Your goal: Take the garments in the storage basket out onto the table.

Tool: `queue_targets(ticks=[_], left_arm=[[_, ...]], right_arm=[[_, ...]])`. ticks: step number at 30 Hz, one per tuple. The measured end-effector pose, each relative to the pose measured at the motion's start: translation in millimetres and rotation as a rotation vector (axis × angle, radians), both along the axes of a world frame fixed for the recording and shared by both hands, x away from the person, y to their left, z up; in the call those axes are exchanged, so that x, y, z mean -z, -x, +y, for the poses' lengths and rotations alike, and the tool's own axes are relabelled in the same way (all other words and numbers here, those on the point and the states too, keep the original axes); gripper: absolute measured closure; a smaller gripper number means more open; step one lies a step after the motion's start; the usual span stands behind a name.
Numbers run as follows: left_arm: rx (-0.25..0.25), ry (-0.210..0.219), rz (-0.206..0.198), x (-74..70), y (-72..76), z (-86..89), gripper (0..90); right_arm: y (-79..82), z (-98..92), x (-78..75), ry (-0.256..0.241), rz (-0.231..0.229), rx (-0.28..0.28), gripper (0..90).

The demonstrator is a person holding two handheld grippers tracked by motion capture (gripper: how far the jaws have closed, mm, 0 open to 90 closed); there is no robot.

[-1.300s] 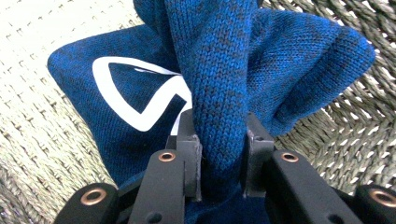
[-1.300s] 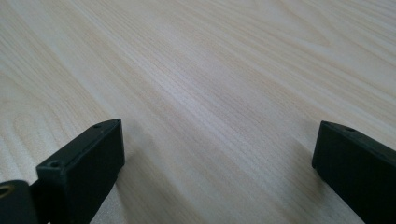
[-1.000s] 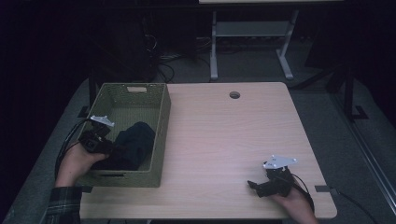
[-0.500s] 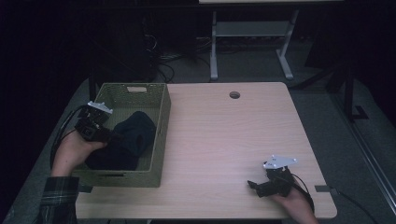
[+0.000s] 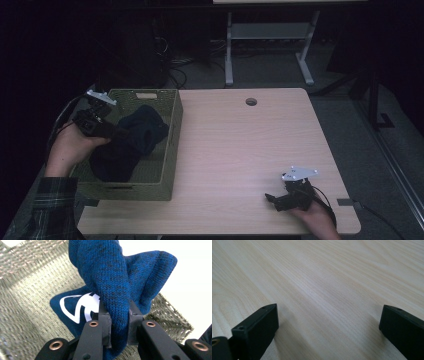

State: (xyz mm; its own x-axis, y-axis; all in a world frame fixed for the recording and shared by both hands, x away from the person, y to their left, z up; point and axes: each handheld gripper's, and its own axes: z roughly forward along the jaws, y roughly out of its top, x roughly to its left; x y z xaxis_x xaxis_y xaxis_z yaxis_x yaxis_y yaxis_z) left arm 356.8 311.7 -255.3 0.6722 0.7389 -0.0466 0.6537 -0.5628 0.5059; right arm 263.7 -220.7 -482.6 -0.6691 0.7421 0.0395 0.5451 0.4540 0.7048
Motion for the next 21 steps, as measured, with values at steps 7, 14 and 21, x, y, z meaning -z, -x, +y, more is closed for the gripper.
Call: queue_targets(ticks=[7, 14, 21], left_arm=[[0.006, 0.003, -0.011, -16.6, -1.6, -4.3, 78.6], [0.029, 0.025, -0.025, -33.7, -0.7, -11.9, 78.9], [0.062, 0.045, -0.040, -49.0, -3.2, -25.3, 79.4]], right_arm=[[0.0, 0.0, 0.0, 0.000, 0.000, 0.000, 2.1], [0.0, -0.1, 0.0, 0.001, 0.000, 0.000, 2.1], [0.0, -0.1, 0.0, 0.000, 0.000, 0.000, 2.1]])
